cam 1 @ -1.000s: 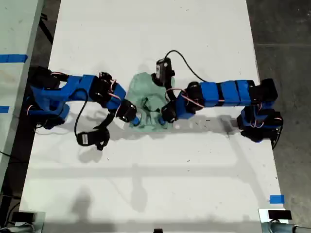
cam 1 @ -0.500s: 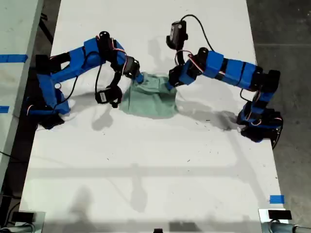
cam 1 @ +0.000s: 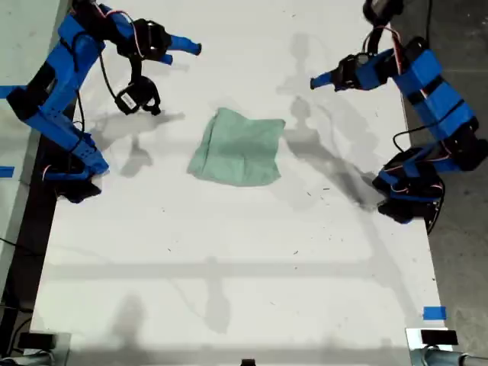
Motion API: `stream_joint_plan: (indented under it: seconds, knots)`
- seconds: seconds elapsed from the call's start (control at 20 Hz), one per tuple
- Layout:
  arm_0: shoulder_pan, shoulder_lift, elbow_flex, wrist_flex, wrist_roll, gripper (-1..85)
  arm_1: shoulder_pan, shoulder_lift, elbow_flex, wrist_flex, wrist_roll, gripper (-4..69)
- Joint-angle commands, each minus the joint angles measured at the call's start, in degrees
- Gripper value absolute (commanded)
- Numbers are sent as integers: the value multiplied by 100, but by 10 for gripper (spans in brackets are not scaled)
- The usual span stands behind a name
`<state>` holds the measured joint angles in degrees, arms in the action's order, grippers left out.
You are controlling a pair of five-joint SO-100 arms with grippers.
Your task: Fold tshirt
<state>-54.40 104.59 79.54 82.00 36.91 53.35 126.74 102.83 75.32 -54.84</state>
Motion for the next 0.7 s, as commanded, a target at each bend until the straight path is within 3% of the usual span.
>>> stream_joint_plan:
  seconds: [0.0, 0.15, 0.2, 0.45, 0.55, 0.6, 0.65]
  knots:
    - [606, 1951, 2355, -1222, -158, 215, -316, 2206, 1705, -202, 387, 221]
    - [2065, 5045, 6082, -3656, -976, 28, -1248, 4562, 3797, -501, 1371, 165]
    - [2452, 6012, 7014, -4017, -1266, 15, -1608, 5344, 4465, -492, 1749, 118]
    - [3357, 10204, 10134, -3621, -2408, 4, -3006, 7304, 6768, -220, 3173, 24]
    - [3454, 9949, 10345, -3243, -2689, 6, -3138, 7312, 7286, -378, 3850, 3]
    - [3428, 10143, 10345, -2777, -3111, 33, -3120, 7233, 7330, -360, 4228, -2]
    - [3340, 10151, 10318, -2619, -3261, 118, -3103, 7304, 7321, -378, 4061, -2]
